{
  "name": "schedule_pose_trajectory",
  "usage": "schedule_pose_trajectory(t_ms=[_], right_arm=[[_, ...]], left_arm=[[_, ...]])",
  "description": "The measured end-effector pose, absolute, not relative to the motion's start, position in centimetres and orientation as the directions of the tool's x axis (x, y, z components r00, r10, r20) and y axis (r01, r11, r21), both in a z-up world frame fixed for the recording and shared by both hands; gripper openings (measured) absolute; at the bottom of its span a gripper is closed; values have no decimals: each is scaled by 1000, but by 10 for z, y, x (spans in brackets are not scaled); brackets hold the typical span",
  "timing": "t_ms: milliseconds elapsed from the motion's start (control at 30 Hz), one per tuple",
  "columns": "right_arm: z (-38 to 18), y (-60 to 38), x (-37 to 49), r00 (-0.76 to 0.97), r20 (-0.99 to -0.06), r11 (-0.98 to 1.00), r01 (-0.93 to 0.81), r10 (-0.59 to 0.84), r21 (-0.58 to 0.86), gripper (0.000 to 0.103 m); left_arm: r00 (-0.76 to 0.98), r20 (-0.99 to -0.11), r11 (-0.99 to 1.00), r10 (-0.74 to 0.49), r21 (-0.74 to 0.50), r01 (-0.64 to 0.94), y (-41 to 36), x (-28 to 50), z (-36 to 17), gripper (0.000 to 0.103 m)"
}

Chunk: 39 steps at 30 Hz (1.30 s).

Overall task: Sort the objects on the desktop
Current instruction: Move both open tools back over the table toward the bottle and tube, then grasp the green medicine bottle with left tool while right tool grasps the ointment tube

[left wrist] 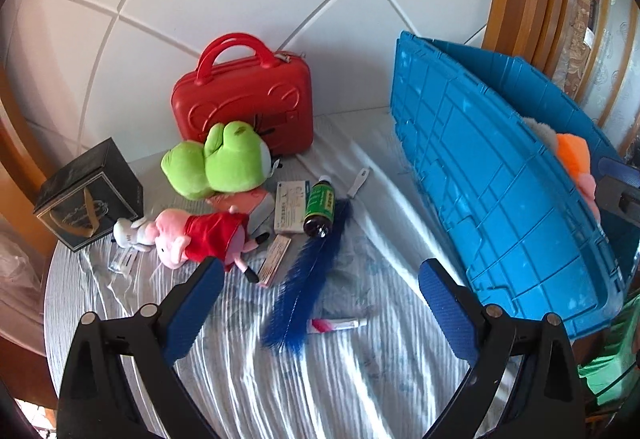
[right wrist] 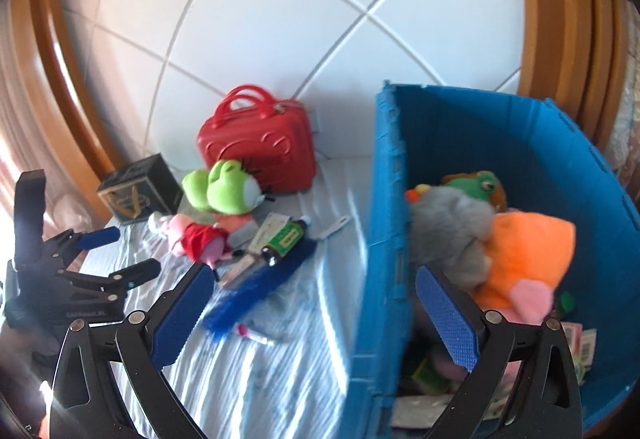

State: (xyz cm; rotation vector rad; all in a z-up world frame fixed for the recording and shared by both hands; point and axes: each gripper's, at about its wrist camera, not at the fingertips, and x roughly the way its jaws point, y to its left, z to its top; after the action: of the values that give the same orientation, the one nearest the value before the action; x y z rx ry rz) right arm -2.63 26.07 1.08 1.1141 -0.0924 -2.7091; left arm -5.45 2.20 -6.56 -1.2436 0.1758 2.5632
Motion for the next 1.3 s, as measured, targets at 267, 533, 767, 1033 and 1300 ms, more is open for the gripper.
schedule_pose_trajectory(t_ms=[267,533,767,1033,1300], right_arm=[[-39,203,-28,-635,-739,-968,232,-226,96,103],[-127,156,-38,-557,-808,-955,294,-191,23,103],[-198,142,-58,-469,-871,-960,280,-147,11,103],[-265,132,-75,-416,-896,-954,300,-156,26,103],[-319,99,-92,-409,-893,-907,420,-186,-3,98]], left_arm=[[-492,-852,-948,180,-18,-317,-13,-57,-138,99],[-422,-888,-925,184,-11,-380,-23,-73,-217,97],[-377,-908,-920,186,-26,-391,-26,-111,-264,97],[-335,-904,-871,264,-74,-486,14,-174,-275,97],[-259,-923,-796,283,-75,-600,65,-227,-292,97]])
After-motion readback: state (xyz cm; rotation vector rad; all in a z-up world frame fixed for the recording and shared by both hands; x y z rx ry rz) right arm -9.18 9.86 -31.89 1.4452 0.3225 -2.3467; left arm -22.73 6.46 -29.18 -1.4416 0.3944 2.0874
